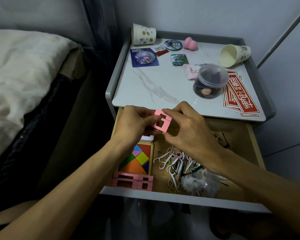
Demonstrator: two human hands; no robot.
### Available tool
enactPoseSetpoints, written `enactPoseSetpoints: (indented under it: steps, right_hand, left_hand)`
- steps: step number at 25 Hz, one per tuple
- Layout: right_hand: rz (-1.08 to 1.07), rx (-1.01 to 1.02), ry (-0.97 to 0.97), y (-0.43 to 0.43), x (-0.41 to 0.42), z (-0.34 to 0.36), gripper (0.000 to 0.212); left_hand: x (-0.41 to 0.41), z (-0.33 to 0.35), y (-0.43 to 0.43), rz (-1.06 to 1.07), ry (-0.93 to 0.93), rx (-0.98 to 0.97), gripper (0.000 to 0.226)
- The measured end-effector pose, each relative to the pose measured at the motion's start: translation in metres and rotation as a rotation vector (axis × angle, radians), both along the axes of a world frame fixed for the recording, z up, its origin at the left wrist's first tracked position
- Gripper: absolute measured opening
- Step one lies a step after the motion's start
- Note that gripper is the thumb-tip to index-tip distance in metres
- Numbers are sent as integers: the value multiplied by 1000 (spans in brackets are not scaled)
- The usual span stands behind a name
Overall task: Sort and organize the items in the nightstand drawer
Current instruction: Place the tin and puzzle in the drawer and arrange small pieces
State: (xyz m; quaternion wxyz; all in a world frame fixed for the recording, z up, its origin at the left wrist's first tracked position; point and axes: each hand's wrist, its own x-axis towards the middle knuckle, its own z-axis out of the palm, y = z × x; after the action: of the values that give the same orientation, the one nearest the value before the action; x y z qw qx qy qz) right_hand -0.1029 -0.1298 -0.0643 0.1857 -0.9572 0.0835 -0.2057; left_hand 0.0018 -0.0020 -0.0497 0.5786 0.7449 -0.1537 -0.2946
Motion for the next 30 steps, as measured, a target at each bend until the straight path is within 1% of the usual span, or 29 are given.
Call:
enactPoseSetpoints:
  steps: [3,6,8,9,10,12,13,14,16,17,19,23,25,27,30]
  right_hand:
    - [10,-10,-11,-1,0,0,54]
    - [17,25,-25,-4,-2,0,55]
    - [17,70,-11,-4,-3,0,56]
    - [15,100,3,-3,-3,0,57]
    - [14,134,27,-1,-4,-2,58]
    - [22,200,116,7,-5,-9,60]
    - [43,232,184,14,-7,-14,62]
    - [75,270,262,21,-8,-19,63]
    - [155,344,407,37,-11,-32,66]
    - [204,357,463,43,-11,-38,66]
    - [309,324,529,55,-6,-49,59]
    - [495,247,525,71,10,-63,24]
    - [547,229,536,75,17,-67,16]
    - [573,151,566,78,20,-69,19]
    - [615,-42,615,79,21,-68,42]
  left_hand:
    - [3,4,2,-32,42,-1,18]
    - [6,13,2,-128,89,18,19]
    - [9,18,5,-193,79,85,21]
    - [12,18,8,-208,12,174,22]
    - [18,17,11,-202,-139,321,25]
    - [34,11,20,-123,-577,732,34]
    - [40,9,26,-63,-745,902,38]
    - [45,8,31,-29,-808,1017,40]
    - [47,6,34,-81,-737,1139,38]
    - [46,2,32,-131,-696,1165,34]
    - [46,-9,27,-221,-637,1175,26]
    - [52,-29,22,-285,-606,1132,26]
    - [52,-33,21,-286,-621,1132,25]
    - [52,-34,20,-294,-635,1124,24]
    - [54,-38,21,-302,-654,1100,26]
